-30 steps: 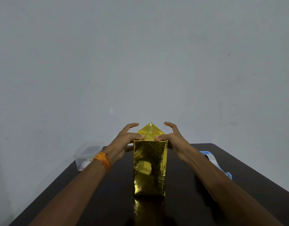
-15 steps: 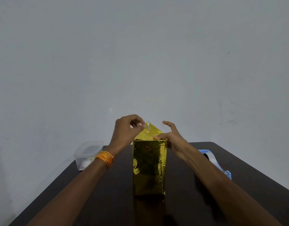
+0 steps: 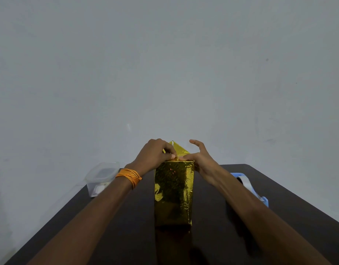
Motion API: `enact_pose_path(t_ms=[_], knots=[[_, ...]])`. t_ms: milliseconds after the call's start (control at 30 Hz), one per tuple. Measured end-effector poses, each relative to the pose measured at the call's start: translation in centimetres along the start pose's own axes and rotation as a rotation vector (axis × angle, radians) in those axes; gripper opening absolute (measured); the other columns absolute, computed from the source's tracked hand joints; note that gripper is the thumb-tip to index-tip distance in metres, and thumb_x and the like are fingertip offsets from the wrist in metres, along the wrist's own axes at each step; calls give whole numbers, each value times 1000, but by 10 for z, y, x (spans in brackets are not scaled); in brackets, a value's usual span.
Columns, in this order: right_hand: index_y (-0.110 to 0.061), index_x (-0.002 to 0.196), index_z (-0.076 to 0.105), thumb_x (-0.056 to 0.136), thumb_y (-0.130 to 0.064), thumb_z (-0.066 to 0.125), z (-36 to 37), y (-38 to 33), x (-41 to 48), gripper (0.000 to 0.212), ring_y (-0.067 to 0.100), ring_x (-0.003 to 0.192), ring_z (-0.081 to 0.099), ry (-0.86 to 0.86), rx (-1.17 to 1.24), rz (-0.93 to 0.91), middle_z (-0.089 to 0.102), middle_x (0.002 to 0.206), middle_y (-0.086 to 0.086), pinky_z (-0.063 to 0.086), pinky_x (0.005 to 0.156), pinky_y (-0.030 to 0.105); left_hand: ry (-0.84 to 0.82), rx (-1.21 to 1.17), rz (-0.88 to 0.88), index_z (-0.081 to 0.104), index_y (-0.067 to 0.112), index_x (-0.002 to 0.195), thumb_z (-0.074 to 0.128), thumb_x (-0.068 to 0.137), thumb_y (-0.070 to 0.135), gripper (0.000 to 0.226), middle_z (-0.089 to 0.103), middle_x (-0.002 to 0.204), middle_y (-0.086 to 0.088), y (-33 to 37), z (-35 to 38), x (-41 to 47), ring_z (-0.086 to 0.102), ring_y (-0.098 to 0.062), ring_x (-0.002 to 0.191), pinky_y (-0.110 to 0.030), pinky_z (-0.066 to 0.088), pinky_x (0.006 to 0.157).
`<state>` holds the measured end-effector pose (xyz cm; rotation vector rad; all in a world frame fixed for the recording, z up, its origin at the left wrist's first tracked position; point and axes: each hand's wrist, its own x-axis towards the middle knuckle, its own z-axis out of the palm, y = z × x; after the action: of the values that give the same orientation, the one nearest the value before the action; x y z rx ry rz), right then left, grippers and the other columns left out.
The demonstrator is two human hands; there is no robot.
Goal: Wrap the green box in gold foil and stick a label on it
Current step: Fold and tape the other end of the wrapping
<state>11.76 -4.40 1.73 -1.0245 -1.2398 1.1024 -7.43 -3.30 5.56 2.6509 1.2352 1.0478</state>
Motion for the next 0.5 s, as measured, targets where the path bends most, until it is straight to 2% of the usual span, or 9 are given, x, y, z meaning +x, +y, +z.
enact_pose_path(t_ms=[133, 233, 333, 400, 500], knots=[[-38, 134, 41, 77, -6, 81, -1, 0, 0, 77, 31, 104, 65, -12, -22, 2, 64, 118, 19, 51, 90, 40, 17, 6, 8, 80, 27, 94, 70, 89, 26, 11, 73, 99, 7, -4, 2, -1, 59, -8, 88, -30, 47, 74], [-31, 133, 41, 84, -15, 78, -3, -6, -5, 64, 28, 94, 66, -27, 41, 11, 63, 117, 16, 52, 84, 38, 12, -1, 12, 79, 26, 93, 70, 90, 24, 10, 73, 99, 7, -6, 2, 0, 58, -8, 89, -28, 43, 72], [-21, 127, 52, 91, -30, 72, -15, -15, -7, 42, 30, 103, 66, 88, 125, 29, 56, 123, 11, 57, 85, 40, 3, -48, 12, 79, 24, 91, 71, 89, 22, 9, 74, 99, 6, -9, 0, -2, 59, -9, 89, -31, 47, 76], [-15, 117, 61, 92, -30, 70, -24, -21, -7, 30, 27, 106, 66, 221, 19, -50, 60, 124, 8, 59, 85, 37, 6, -68, 7, 79, 23, 91, 71, 89, 21, 9, 73, 99, 5, -10, 0, -3, 57, -4, 83, -31, 46, 76], [-12, 96, 68, 93, -20, 69, -33, -36, -11, 9, 19, 85, 68, 299, -140, -206, 71, 105, 14, 57, 72, 28, 13, -81, 15, 78, 22, 91, 70, 90, 20, 9, 72, 99, 5, -9, 3, -4, 54, 0, 79, -27, 42, 71]])
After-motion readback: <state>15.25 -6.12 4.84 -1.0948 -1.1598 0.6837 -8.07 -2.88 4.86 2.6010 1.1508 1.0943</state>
